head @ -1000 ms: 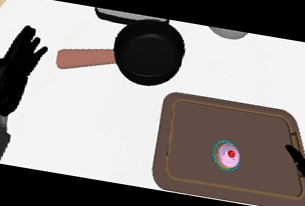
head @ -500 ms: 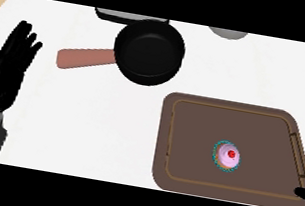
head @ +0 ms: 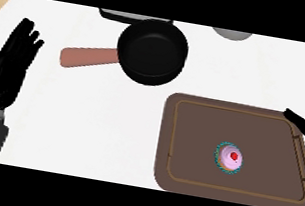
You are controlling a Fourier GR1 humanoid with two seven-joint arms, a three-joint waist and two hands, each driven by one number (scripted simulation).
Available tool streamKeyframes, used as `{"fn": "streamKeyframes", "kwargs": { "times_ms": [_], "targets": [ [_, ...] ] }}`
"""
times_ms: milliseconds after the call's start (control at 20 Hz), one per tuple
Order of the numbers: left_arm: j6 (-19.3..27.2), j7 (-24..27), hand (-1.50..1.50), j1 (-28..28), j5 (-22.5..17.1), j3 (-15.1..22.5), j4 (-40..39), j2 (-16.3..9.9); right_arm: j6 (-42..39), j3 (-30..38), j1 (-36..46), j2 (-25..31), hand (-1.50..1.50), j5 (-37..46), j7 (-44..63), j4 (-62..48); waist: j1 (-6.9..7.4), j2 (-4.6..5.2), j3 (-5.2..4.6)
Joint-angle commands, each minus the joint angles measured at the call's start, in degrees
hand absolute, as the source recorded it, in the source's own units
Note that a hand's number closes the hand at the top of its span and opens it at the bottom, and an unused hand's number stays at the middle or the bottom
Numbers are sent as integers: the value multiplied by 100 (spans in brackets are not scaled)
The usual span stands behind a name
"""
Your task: Pick the cupcake from the tray and place it in the pot
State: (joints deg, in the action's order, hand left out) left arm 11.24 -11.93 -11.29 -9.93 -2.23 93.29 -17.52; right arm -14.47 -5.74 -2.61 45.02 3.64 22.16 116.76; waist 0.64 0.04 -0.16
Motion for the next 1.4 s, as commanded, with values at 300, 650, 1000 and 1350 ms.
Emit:
{"fn": "streamKeyframes", "kwargs": {
  "times_ms": [300, 650, 1000, 1350],
  "targets": [
    [219, -139, 0, -61, 363, 71, 21, 369, -464, -1010, 617, -1103, -150, 658, 1692, 318, -68, -8, 15],
    [-151, -109, 0, 277, 294, -139, 287, 301, -782, -1124, 611, -1575, -150, 1317, 2011, 38, -65, -8, 16],
    [-205, -47, 0, 100, 408, -245, 125, 372, -623, -1162, 721, -1978, -150, 2231, 1105, -1182, -56, -3, 18],
    [-231, 332, 0, -66, 593, -273, -391, 612, -741, -1200, 429, -2275, -150, 2708, 884, -1121, -78, -2, 17]
  ]
}}
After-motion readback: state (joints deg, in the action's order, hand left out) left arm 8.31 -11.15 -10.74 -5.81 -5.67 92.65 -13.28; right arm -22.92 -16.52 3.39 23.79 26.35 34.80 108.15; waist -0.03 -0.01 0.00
